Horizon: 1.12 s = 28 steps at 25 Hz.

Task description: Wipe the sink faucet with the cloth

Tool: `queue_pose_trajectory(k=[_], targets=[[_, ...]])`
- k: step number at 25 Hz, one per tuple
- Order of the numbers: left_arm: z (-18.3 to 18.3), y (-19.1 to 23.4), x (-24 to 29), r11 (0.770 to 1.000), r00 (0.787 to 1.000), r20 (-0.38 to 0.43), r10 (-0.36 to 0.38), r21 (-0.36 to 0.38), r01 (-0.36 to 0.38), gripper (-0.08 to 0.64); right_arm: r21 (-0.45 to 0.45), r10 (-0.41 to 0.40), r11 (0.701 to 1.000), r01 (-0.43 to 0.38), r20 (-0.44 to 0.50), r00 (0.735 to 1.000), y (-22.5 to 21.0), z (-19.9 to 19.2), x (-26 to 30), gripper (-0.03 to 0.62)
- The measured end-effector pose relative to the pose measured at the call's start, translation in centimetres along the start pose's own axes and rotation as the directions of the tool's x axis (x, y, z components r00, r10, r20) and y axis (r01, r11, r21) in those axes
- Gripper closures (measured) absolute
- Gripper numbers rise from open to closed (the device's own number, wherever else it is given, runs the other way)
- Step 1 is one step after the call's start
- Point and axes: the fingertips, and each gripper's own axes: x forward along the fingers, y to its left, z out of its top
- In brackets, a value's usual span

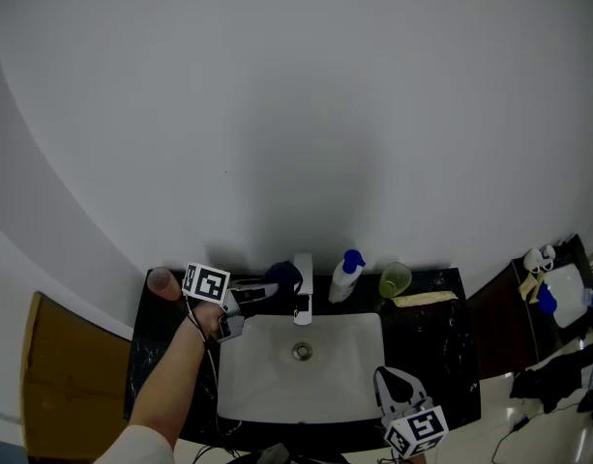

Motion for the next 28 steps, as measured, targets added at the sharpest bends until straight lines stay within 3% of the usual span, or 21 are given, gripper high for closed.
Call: queue_pose_trajectory(k=[2, 6, 8, 11, 13, 15, 18, 20, 22, 25, 28], targets=[[-0.8, -0.6, 1.0, 0.999, 0.999, -0.030, -0.031, -0.007, 0.031, 0.442, 0.000, 0.001, 1.000, -0.001, -0.003, 1.000, 0.1, -0.1, 0.1, 0.586], [-0.4, 0.2, 2.5, 1.000, 1.000, 0.002, -0.013, -0.019, 0.013, 0.442, 0.000, 0.008, 1.000, -0.008, 0.005, 1.000, 0.3, 0.1, 0.4, 0.586], [0.2, 1.0, 1.7, 0.999, 0.999, 0.039, 0.037, -0.011, -0.036, 0.442, 0.002, 0.007, 1.000, -0.007, 0.006, 1.000, 0.2, 0.0, 0.4, 0.586], [2.1, 3.0, -1.3, 0.989, 0.976, 0.163, 0.145, -0.028, -0.143, 0.442, 0.004, 0.007, 1.000, -0.007, -0.001, 1.000, 0.1, -0.2, 0.3, 0.586], [2.0, 2.2, -2.7, 0.989, 0.978, 0.162, 0.134, 0.034, -0.141, 0.442, 0.003, 0.009, 1.000, -0.009, -0.007, 1.000, 0.2, -0.1, 0.4, 0.586], [0.5, 0.8, -3.3, 0.968, 0.983, 0.103, 0.151, 0.186, -0.168, 0.442, 0.003, 0.012, 1.000, -0.012, -0.004, 1.000, 0.3, -0.1, 0.5, 0.586], [-3.4, 0.2, -4.0, 0.873, 0.957, 0.059, 0.284, 0.397, -0.283, 0.442, 0.003, 0.012, 1.000, -0.012, -0.002, 1.000, 0.3, -0.1, 0.3, 0.586], [-6.3, 0.8, -3.9, 0.788, 0.926, 0.074, 0.369, 0.504, -0.354, 0.442, 0.002, 0.010, 1.000, -0.010, -0.007, 1.000, 0.2, -0.3, 0.1, 0.586], [-8.8, 2.2, -3.2, 0.689, 0.893, 0.094, 0.440, 0.603, -0.403, 0.443, 0.001, 0.008, 1.000, -0.008, -0.016, 1.000, 0.1, -0.7, -0.1, 0.586], [-10.1, 4.6, -1.2, 0.576, 0.861, 0.121, 0.494, 0.696, -0.428, 0.443, -0.005, 0.005, 1.000, -0.006, -0.041, 0.999, 0.3, -1.1, -0.2, 0.586], [-8.0, 5.3, 1.0, 0.465, 0.843, 0.201, 0.499, 0.759, -0.456, 0.443, -0.006, 0.006, 1.000, -0.006, -0.068, 0.998, 0.8, -1.8, -0.4, 0.586]])
